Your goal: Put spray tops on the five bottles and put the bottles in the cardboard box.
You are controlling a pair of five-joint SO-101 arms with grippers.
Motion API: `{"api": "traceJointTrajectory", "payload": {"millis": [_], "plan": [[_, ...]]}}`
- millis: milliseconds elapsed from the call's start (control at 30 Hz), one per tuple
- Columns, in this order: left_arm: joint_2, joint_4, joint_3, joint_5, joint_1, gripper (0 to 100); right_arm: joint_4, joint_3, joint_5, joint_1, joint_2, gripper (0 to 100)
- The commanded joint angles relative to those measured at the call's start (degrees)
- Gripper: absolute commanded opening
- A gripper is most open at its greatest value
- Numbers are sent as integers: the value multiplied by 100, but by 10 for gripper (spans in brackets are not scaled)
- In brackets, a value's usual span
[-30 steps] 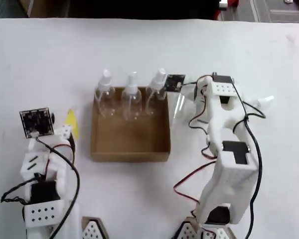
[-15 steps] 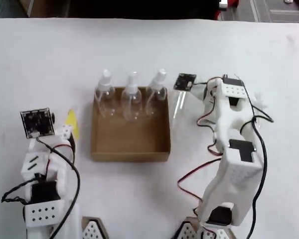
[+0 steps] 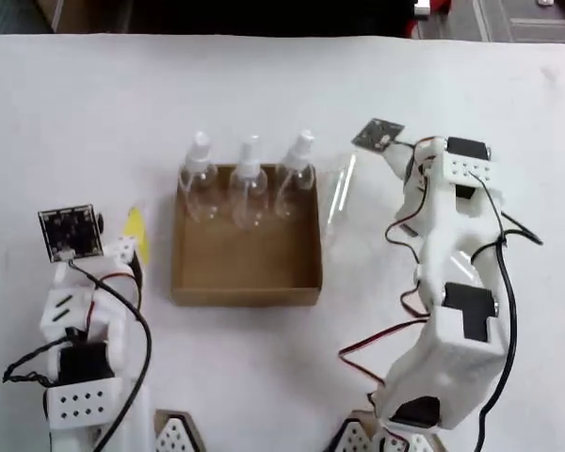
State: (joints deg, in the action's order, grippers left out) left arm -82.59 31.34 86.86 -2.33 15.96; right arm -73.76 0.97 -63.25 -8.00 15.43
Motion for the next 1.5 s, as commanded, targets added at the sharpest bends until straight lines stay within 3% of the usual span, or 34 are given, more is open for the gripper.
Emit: {"api": "traceJointTrajectory", "payload": {"millis": [0, 133, 567, 833, 1100, 1467], "plan": [[-101, -149, -35, 44, -48, 165, -84, -97, 949, -22, -215, 16], [-101, -149, -35, 44, -40, 165, -84, -97, 1424, -31, -444, 17], [-101, -149, -26, 44, -40, 165, 822, 554, 1468, -66, 171, 23], [-101, -149, -26, 44, -40, 165, 796, 536, 1468, -48, 180, 241], [-101, -149, -26, 44, -40, 165, 804, 519, 1451, 119, -110, 180], [-101, -149, -26, 44, -40, 165, 831, 527, 1424, 233, -92, 176]]}}
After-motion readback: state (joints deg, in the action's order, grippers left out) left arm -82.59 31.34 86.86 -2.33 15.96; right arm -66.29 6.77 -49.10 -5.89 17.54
